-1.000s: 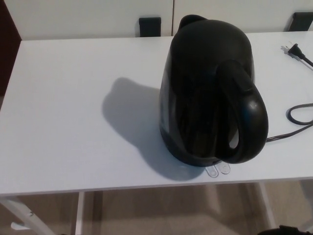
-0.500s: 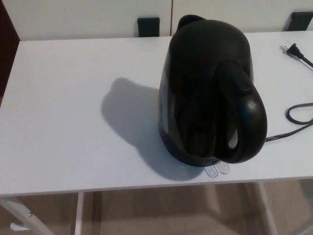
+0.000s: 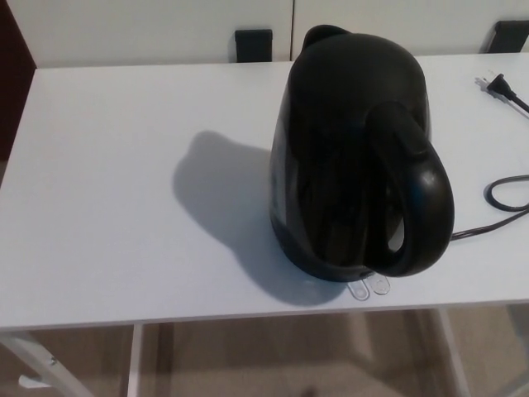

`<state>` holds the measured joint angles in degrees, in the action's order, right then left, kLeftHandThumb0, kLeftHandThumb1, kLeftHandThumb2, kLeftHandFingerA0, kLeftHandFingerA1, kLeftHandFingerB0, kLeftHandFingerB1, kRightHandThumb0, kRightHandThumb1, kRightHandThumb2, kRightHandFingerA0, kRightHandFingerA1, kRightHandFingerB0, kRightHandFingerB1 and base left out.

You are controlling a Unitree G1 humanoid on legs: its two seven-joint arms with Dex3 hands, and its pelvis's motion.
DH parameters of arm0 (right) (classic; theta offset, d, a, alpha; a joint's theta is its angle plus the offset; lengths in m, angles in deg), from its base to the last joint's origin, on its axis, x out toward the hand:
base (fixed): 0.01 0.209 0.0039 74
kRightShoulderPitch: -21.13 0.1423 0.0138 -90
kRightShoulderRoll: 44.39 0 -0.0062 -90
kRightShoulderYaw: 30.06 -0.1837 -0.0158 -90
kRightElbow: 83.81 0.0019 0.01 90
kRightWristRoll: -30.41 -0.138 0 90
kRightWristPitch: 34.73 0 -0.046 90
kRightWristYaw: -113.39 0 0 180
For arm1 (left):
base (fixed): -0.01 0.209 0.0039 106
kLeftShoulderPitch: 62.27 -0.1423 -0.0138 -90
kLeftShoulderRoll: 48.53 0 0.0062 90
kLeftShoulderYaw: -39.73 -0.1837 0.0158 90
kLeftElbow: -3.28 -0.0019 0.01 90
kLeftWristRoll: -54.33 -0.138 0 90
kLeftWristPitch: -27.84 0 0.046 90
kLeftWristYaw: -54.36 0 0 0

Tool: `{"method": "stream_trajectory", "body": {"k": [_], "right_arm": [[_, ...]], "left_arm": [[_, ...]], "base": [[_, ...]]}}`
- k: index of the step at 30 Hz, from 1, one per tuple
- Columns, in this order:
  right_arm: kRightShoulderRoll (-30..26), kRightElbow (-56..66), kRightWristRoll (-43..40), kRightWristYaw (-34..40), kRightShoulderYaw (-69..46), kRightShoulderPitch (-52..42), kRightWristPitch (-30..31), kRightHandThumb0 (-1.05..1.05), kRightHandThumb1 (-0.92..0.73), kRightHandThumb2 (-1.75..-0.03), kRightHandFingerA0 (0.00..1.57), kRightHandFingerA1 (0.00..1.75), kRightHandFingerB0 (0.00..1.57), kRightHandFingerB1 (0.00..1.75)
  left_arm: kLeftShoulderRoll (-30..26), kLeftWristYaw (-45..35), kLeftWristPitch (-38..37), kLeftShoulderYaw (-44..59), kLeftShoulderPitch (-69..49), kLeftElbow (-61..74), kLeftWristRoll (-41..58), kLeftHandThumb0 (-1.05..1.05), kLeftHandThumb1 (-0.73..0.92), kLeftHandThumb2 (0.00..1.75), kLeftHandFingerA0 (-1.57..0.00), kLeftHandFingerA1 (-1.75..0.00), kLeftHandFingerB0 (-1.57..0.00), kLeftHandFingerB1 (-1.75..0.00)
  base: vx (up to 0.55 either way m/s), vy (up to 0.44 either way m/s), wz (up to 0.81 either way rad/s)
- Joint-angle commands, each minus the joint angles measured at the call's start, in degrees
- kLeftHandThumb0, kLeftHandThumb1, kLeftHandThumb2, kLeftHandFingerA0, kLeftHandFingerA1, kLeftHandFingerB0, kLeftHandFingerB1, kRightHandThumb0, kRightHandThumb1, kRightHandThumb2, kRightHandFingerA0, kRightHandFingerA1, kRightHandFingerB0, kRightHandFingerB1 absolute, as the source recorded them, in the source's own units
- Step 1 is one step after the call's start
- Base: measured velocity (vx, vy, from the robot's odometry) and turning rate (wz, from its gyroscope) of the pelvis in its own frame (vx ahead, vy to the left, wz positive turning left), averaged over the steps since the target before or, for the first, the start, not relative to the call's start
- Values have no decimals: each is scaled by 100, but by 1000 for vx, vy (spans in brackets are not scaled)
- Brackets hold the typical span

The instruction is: The robot walk towards a table in front and click the button on the base of the boilling pot using its left middle finger

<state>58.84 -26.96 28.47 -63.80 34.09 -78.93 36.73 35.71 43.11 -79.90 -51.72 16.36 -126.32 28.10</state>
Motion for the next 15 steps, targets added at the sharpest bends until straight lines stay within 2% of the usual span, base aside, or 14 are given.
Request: {"method": "stream_trajectory", "body": {"k": [1, 2, 6, 7, 8, 9, 10, 11, 15], "right_arm": [[246, 91, -456, 623, -413, -7, -464, -32, -64, -109, 6, 55, 5, 54], [257, 106, -393, 627, -393, 8, -469, -44, -57, -70, 6, 48, 6, 37], [256, 124, -322, 684, -310, 16, -494, -44, -57, -70, 6, 48, 6, 37], [130, 224, -215, 510, -141, -23, -162, -42, -59, -70, 16, 51, 4, 42], [73, 269, -175, 441, -60, -42, -18, -42, -59, -70, 16, 51, 4, 42], [1, 318, -303, 171, 22, -99, 173, -31, -64, -66, 15, 48, 3, 37], [-32, 345, -363, 57, 62, -127, 261, -31, -64, -66, 15, 48, 3, 37], [-86, 307, -532, -222, 98, -152, 275, -23, -68, -64, 5, 43, 7, 30], [-81, 390, -636, -249, 167, -184, 283, -22, -67, -66, 6, 39, 6, 27]], "left_arm": [[-7, -348, 388, 96, 119, -60, 586, -42, 52, 65, -14, -36, -12, -33], [-18, -345, 387, 87, 115, -27, 598, -43, 51, 65, -14, -36, -13, -33], [-53, -341, 420, 37, 101, 48, 661, -43, 51, 65, -14, -36, -13, -33], [-79, -370, 461, 22, 187, 85, 666, -44, 52, 66, -14, -36, -13, -33], [-93, -382, 482, 10, 224, 103, 675, -44, 52, 66, -14, -36, -13, -33], [-99, -413, 477, -4, 237, 116, 709, -43, 53, 66, -13, -36, -12, -33], [-103, -426, 477, -12, 242, 122, 725, -43, 53, 66, -13, -36, -12, -33], [-105, -422, 472, -28, 252, 121, 732, -42, 53, 65, -13, -36, -12, -32], [-120, -417, 530, -63, 277, 162, 759, -42, 52, 65, -15, -36, -13, -33]], "base": [[0, 0, 0], [0, 0, 0], [0, 0, 0], [0, 0, 0], [0, 0, 0], [0, 0, 0], [0, 0, 0], [0, 0, 0], [0, 0, 0]]}}
